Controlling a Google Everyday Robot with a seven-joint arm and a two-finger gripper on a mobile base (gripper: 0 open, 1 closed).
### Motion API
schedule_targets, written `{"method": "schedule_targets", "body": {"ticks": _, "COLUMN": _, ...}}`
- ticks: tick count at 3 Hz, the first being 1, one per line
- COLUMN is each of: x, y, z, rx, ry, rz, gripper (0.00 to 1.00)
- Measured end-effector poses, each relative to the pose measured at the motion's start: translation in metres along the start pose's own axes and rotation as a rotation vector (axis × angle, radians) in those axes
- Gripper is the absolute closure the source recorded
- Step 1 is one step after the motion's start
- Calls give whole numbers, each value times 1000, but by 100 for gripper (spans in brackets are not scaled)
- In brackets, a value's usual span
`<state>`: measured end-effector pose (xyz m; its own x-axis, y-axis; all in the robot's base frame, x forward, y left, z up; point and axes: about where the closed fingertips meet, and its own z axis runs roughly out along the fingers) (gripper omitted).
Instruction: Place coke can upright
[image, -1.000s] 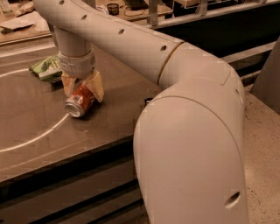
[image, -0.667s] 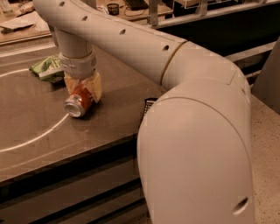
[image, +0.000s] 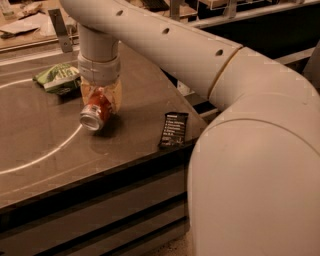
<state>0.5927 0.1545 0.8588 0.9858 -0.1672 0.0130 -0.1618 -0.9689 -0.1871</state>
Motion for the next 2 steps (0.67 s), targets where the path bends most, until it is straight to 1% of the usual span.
{"method": "schedule_targets", "body": {"ticks": 1, "x": 18, "y": 11, "z": -32, "rx": 157, "ry": 34, "rz": -83, "gripper": 100}}
{"method": "schedule_targets", "body": {"ticks": 2, "x": 22, "y": 17, "z": -35, "rx": 168, "ry": 47, "rz": -168, "gripper": 100}}
